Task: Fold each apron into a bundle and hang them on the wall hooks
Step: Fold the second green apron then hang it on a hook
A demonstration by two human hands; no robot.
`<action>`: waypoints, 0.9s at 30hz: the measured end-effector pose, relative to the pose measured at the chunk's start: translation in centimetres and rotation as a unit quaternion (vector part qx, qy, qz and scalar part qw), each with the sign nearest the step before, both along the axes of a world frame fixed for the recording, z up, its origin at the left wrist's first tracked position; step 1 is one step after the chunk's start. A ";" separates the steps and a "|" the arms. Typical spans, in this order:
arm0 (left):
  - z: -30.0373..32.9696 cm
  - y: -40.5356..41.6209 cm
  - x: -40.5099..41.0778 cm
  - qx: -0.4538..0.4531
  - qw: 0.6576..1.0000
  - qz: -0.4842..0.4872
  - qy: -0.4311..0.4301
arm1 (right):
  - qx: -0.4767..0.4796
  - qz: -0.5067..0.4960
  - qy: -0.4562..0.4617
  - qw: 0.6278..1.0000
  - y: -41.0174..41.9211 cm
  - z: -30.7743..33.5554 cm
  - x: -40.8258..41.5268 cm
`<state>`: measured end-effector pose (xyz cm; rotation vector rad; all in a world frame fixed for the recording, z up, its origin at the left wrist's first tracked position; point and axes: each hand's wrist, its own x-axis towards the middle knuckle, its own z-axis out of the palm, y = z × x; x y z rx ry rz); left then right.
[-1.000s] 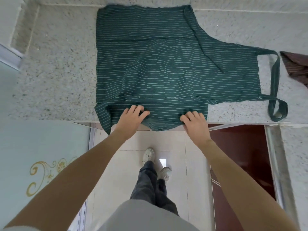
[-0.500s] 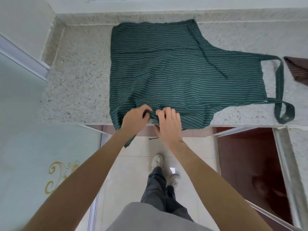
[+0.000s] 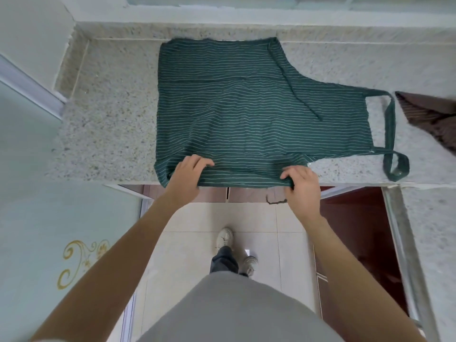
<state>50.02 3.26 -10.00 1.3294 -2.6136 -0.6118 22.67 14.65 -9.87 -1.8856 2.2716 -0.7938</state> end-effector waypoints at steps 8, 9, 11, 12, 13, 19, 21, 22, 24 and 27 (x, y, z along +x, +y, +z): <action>1.7 4.0 4.2 0.055 0.991 0.118 -0.036 | 0.198 0.058 0.079 0.975 4.4 1.1 -3.3; 1.9 4.2 4.3 0.064 0.989 0.121 -0.061 | 0.234 0.079 0.086 0.965 4.7 1.2 -3.6; 2.1 4.5 4.4 0.057 0.984 0.142 -0.088 | 0.273 0.105 0.082 0.953 5.3 1.8 -4.0; 2.2 4.4 4.4 0.045 0.983 0.152 -0.095 | 0.265 0.103 0.063 0.957 5.5 2.2 -4.2; 2.4 4.3 4.4 0.031 0.982 0.160 -0.099 | 0.243 0.093 0.027 0.965 5.5 2.6 -4.5; 5.0 1.0 2.9 -0.066 0.983 0.165 -0.048 | 0.096 0.015 -0.134 0.986 1.7 5.4 -6.0; 5.7 -1.9 2.0 -0.092 0.982 0.161 -0.030 | 0.076 -0.013 -0.161 0.984 -1.3 6.2 -6.4; 6.1 -3.4 1.6 -0.105 0.981 0.161 -0.028 | 0.066 -0.023 -0.167 0.983 -2.9 6.7 -6.4; 6.8 -6.9 0.6 -0.129 0.978 0.164 -0.023 | 0.043 -0.039 -0.182 0.982 -6.6 7.5 -6.7; 7.1 -13.6 -1.1 -0.151 0.974 0.169 -0.010 | 0.007 -0.060 -0.194 0.979 -13.5 9.0 -7.1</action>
